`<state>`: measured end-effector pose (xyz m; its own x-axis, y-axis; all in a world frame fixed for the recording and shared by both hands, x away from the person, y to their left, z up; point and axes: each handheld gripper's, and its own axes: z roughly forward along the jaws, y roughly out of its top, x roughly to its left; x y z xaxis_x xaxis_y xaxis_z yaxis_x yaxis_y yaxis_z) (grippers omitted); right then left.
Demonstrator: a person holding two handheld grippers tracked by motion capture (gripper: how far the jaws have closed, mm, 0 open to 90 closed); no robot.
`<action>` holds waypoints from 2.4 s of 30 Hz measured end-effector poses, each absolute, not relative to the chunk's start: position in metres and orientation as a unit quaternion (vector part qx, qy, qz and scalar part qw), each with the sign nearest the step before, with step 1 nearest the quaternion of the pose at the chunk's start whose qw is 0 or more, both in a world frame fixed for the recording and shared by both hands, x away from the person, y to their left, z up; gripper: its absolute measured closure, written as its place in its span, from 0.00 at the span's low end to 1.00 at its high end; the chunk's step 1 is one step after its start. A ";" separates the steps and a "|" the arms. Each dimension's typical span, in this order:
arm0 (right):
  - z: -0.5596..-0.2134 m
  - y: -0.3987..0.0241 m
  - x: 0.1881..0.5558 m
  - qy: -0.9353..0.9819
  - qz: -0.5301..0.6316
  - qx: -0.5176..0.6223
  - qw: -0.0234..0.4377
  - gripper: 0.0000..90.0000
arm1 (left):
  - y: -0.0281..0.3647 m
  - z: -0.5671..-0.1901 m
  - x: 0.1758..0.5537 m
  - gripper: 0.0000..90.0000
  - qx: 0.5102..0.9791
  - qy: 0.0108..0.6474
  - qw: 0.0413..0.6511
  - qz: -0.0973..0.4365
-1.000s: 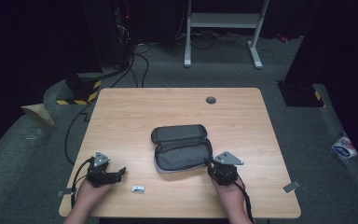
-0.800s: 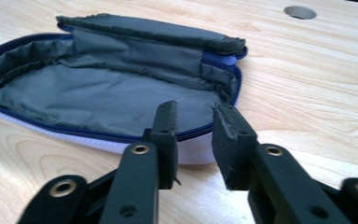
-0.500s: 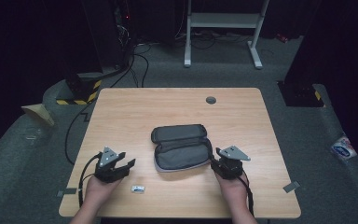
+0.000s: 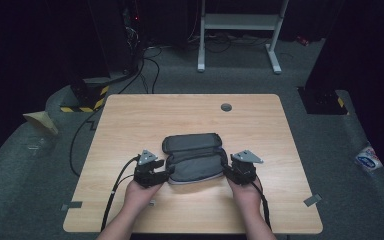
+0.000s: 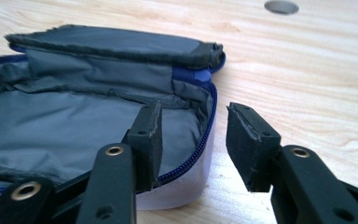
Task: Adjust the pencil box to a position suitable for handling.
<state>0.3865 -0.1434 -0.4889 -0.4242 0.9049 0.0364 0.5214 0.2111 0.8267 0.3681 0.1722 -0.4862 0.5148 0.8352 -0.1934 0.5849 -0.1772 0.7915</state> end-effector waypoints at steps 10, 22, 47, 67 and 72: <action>-0.501 -0.135 0.381 0.753 0.397 0.476 0.220 0.61 | 0.169 -0.493 0.375 0.62 0.759 0.482 0.414 0.140; -0.504 -0.128 0.364 0.754 0.406 0.467 0.220 0.63 | 0.174 -0.496 0.385 0.81 0.754 0.488 0.409 0.162; -0.505 -0.134 0.404 0.756 0.377 0.478 0.240 0.78 | 0.167 -0.495 0.400 0.90 0.753 0.483 0.402 0.195; -0.491 -0.142 0.397 0.743 0.402 0.478 0.240 0.64 | 0.177 -0.480 0.390 0.74 0.742 0.471 0.425 0.216; -0.486 -0.150 0.393 0.736 0.410 0.480 0.245 0.59 | 0.186 -0.477 0.387 0.69 0.746 0.464 0.423 0.221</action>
